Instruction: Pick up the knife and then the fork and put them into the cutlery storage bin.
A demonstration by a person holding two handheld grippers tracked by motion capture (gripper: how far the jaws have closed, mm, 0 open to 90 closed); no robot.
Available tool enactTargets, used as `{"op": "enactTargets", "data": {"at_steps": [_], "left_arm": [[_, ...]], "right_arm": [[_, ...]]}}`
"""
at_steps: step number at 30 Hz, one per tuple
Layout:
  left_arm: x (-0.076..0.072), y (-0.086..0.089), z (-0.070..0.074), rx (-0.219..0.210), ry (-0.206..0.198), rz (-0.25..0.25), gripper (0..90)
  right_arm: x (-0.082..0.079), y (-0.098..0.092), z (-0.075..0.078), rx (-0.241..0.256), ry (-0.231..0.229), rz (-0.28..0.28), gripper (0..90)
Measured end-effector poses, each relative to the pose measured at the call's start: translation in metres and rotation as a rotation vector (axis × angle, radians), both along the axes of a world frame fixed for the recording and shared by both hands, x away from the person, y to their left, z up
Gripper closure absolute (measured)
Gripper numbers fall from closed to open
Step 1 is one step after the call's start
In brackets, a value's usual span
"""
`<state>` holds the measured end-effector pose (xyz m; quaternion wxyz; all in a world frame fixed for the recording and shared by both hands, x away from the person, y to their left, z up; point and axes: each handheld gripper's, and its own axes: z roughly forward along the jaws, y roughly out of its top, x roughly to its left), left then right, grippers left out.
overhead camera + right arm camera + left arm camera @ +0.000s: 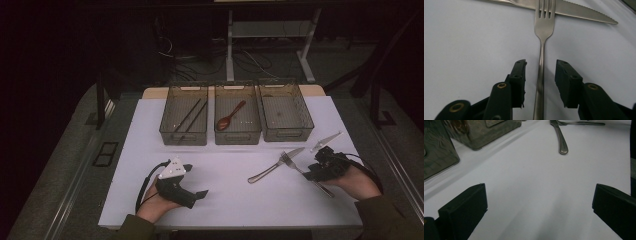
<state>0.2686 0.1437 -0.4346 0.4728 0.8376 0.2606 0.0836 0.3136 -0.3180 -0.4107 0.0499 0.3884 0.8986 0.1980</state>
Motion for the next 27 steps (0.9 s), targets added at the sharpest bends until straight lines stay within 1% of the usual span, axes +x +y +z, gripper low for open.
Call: {"op": "enactTargets", "data": {"at_steps": [3,5,7,10,12,13,14,16,19,21,26,27], "left_arm": [[0.0,-0.001,0.0,0.002,0.001,-0.001,0.0],[0.0,-0.001,0.0,0.003,0.0,-0.002,0.0],[0.0,-0.001,0.0,0.003,0.0,-0.001,0.0],[0.0,-0.001,-0.001,0.004,0.001,-0.002,0.0],[0.0,-0.001,-0.001,0.006,0.001,-0.004,0.0],[0.0,-0.001,-0.001,0.006,0.001,-0.005,0.0],[0.0,-0.001,-0.001,0.006,0.001,-0.005,0.0],[0.0,-0.001,-0.001,0.006,0.001,-0.006,0.0],[0.0,-0.002,-0.001,0.008,0.001,-0.007,0.0],[0.0,-0.002,-0.001,0.008,0.001,-0.007,0.0],[0.0,-0.002,-0.001,0.012,0.002,-0.011,0.0],[0.0,-0.002,-0.001,0.012,0.001,-0.011,0.0]], "right_arm": [[0.006,0.006,-0.002,-0.048,0.028,0.014,63.3],[0.01,0.009,-0.003,-0.074,0.051,0.021,63.9],[0.014,0.013,-0.003,-0.106,0.061,0.026,65.0],[0.018,0.018,-0.005,-0.136,0.085,0.04,67.5],[0.02,0.022,-0.007,-0.176,0.11,0.052,68.3],[0.021,0.023,-0.007,-0.198,0.111,0.057,69.4],[0.021,0.024,-0.007,-0.207,0.118,0.054,70.0],[0.022,0.025,-0.008,-0.202,0.139,0.058,71.9],[0.024,0.027,-0.009,-0.216,0.147,0.063,72.7],[0.025,0.027,-0.009,-0.215,0.153,0.071,74.2],[0.028,0.032,-0.009,-0.241,0.171,0.074,75.2],[0.028,0.032,-0.009,-0.247,0.169,0.077,76.3]]}}
